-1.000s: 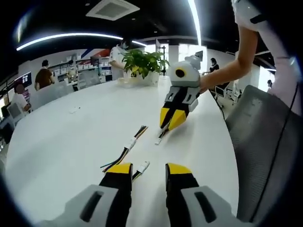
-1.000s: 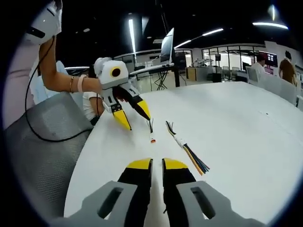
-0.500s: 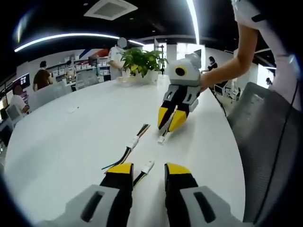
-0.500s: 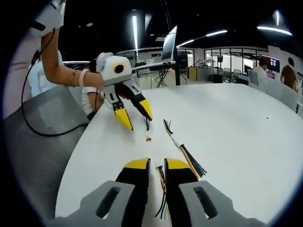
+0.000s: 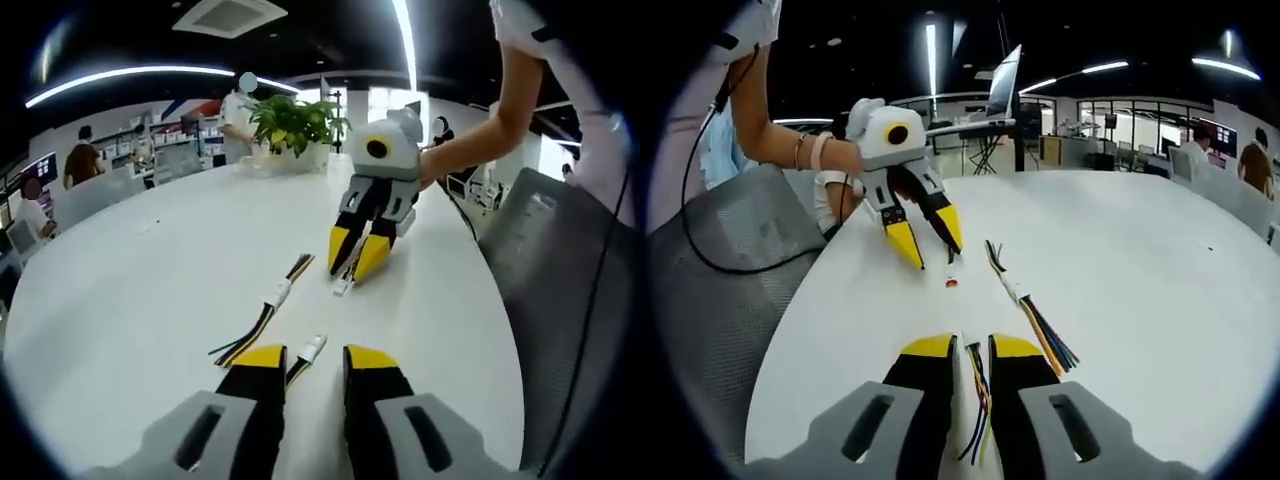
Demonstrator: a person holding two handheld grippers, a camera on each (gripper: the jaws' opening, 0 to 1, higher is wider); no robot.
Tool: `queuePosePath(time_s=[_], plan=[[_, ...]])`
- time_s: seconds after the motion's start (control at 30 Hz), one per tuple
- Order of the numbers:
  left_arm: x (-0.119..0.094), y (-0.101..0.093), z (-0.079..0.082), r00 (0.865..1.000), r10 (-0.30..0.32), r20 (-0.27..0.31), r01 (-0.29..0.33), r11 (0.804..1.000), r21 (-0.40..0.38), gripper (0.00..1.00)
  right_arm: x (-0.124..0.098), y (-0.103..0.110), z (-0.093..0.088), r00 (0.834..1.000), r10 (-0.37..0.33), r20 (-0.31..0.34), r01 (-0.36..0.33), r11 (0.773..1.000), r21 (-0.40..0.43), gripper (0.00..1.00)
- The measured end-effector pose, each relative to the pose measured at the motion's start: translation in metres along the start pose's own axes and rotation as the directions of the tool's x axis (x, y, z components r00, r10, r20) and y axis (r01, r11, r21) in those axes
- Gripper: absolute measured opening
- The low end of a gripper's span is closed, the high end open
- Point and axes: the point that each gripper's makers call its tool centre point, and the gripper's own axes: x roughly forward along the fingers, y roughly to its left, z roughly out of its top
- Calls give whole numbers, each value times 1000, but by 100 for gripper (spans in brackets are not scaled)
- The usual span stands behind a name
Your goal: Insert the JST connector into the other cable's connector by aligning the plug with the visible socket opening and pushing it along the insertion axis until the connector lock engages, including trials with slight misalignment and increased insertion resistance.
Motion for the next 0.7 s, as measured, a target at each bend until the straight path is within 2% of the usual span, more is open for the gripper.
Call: queuePosePath(time_s=[0.7], plan=[[9,0,-3,1000,-31,1,31,998,51,6,6,0,-4,1000,9,-18,-9,1000,-27,5]])
